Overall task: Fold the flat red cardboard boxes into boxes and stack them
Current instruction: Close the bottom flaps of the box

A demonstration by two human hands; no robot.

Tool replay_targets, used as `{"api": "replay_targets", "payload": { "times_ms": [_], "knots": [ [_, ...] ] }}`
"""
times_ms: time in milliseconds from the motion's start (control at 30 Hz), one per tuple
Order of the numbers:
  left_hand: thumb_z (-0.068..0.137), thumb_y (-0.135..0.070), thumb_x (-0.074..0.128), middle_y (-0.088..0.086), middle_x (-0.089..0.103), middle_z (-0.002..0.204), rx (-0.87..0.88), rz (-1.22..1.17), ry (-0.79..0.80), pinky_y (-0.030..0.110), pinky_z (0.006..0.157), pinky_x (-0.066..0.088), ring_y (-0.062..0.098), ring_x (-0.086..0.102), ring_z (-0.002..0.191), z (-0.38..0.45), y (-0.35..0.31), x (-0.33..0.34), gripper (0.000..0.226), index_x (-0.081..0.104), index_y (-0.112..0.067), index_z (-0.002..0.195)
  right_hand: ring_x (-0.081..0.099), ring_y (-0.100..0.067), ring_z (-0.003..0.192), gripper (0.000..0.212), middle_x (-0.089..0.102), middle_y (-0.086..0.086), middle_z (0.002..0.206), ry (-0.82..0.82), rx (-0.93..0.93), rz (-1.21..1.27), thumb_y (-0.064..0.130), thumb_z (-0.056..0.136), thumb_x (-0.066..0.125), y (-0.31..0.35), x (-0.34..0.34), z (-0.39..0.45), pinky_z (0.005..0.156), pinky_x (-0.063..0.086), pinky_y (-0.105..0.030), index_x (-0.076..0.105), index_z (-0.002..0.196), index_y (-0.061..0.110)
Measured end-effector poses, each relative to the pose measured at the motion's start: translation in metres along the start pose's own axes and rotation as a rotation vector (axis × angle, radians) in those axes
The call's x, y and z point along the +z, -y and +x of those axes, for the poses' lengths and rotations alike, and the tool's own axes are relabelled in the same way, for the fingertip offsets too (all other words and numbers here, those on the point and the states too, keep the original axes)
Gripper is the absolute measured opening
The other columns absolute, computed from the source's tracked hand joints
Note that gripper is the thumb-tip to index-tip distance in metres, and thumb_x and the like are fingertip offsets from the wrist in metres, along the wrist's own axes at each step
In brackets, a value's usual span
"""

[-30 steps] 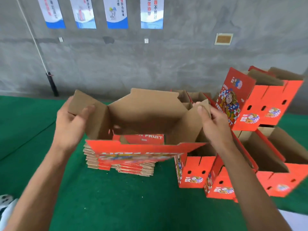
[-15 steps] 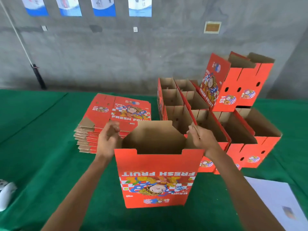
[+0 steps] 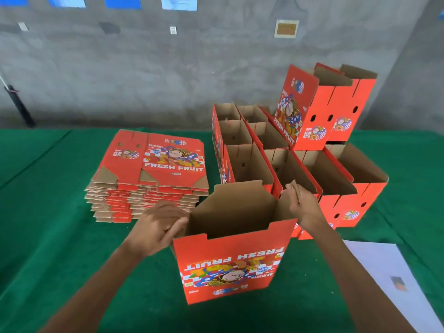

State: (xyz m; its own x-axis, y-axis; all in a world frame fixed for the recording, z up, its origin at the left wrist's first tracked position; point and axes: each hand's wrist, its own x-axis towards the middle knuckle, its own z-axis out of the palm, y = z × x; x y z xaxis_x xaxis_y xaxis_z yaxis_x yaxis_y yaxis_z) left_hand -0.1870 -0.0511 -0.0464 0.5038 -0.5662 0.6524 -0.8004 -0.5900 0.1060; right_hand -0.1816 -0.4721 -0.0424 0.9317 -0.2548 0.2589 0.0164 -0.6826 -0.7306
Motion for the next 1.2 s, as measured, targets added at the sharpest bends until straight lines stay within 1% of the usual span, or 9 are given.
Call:
{"api": "replay_targets", "payload": {
  "times_ms": [167,300,400,500,633,767,900,1033,1200],
  "knots": [
    [0.097,-0.079,0.014,-0.021,0.07,0.126,-0.326,-0.449,0.235,0.046,0.118,0.031,0.006,0.056,0.134,-0.025,-0.016,-0.022,0.082,0.081,-0.031,0.106,0.067,-0.026,0.1,0.039,0.075,-0.007,0.103,-0.017,0.05,0.056,0.039,0.11,0.038,-0.002,0.002,0.003,0.091,0.052,-0.043,0.067,0.101,0.015],
    [0.078,-0.098,0.017,-0.029,0.047,0.152,-0.193,-0.331,0.514,0.036,0.127,-0.009,-0.003,0.021,0.153,-0.027,-0.03,-0.033,0.093,0.066,-0.043,0.133,0.067,-0.024,0.098,0.038,0.074,-0.004,0.099,-0.04,0.079,0.077,0.041,0.11,0.038,-0.003,0.001,0.004,0.087,0.05,-0.038,0.066,0.099,0.018],
    [0.092,-0.087,0.029,-0.032,0.05,0.146,-0.114,-0.024,0.624,0.06,0.126,-0.006,0.001,0.016,0.155,-0.021,-0.04,-0.027,0.066,0.063,-0.048,0.133,0.068,-0.027,0.095,0.037,0.072,-0.004,0.094,-0.025,0.083,0.107,0.041,0.109,0.039,-0.001,0.001,0.004,0.082,0.05,-0.039,0.065,0.093,0.019],
    [0.105,-0.069,0.018,-0.022,0.067,0.131,-0.153,0.104,0.537,0.052,0.126,-0.003,0.007,0.038,0.147,-0.014,-0.04,-0.019,0.061,0.071,-0.043,0.123,0.069,-0.024,0.093,0.045,0.073,-0.005,0.091,0.025,0.05,0.225,0.046,0.108,0.037,0.004,-0.002,-0.001,0.082,0.054,-0.043,0.067,0.094,0.016],
    [0.098,-0.08,0.009,-0.018,0.067,0.127,-0.362,0.164,0.487,0.049,0.127,-0.007,0.005,0.051,0.135,0.004,-0.038,-0.004,0.08,0.067,-0.033,0.127,0.068,-0.004,0.099,0.053,0.075,0.007,0.1,0.042,0.01,0.222,0.052,0.109,0.033,0.008,-0.014,-0.013,0.084,0.053,-0.025,0.073,0.113,0.017],
    [0.091,-0.082,-0.004,-0.012,0.048,0.154,-0.523,0.249,0.553,0.06,0.123,-0.015,0.008,0.036,0.149,0.024,-0.047,0.016,0.091,0.025,-0.031,0.161,0.063,0.003,0.109,0.048,0.071,0.014,0.114,0.041,-0.009,0.172,0.055,0.108,0.035,0.003,-0.02,-0.033,0.088,0.045,-0.012,0.072,0.119,0.027],
    [0.096,-0.066,0.027,-0.005,0.054,0.146,-0.483,0.244,0.473,0.067,0.122,-0.008,0.02,0.048,0.141,0.036,-0.059,0.032,0.076,-0.006,-0.046,0.161,0.067,-0.006,0.098,0.014,0.072,0.01,0.101,0.047,0.051,0.25,0.045,0.104,0.055,-0.009,-0.025,-0.044,0.076,0.049,-0.021,0.068,0.109,0.043],
    [0.092,-0.06,0.017,0.006,0.028,0.166,-0.379,0.446,0.597,0.07,0.12,0.001,0.034,0.031,0.149,0.053,-0.068,0.047,0.065,0.034,-0.048,0.154,0.063,-0.017,0.113,0.056,0.064,0.008,0.117,0.204,0.107,0.248,0.02,0.093,0.072,-0.011,-0.03,-0.041,0.08,0.053,-0.024,0.048,0.132,0.052],
    [0.1,-0.06,0.011,0.006,0.0,0.173,-0.476,0.502,0.69,0.075,0.114,-0.013,0.038,-0.003,0.158,0.053,-0.071,0.064,0.061,0.02,-0.048,0.159,0.05,-0.01,0.126,0.093,0.04,0.01,0.154,0.243,0.063,-0.052,0.023,0.089,0.074,-0.013,-0.026,-0.05,0.098,0.049,-0.03,0.015,0.157,0.046]
  ]
}}
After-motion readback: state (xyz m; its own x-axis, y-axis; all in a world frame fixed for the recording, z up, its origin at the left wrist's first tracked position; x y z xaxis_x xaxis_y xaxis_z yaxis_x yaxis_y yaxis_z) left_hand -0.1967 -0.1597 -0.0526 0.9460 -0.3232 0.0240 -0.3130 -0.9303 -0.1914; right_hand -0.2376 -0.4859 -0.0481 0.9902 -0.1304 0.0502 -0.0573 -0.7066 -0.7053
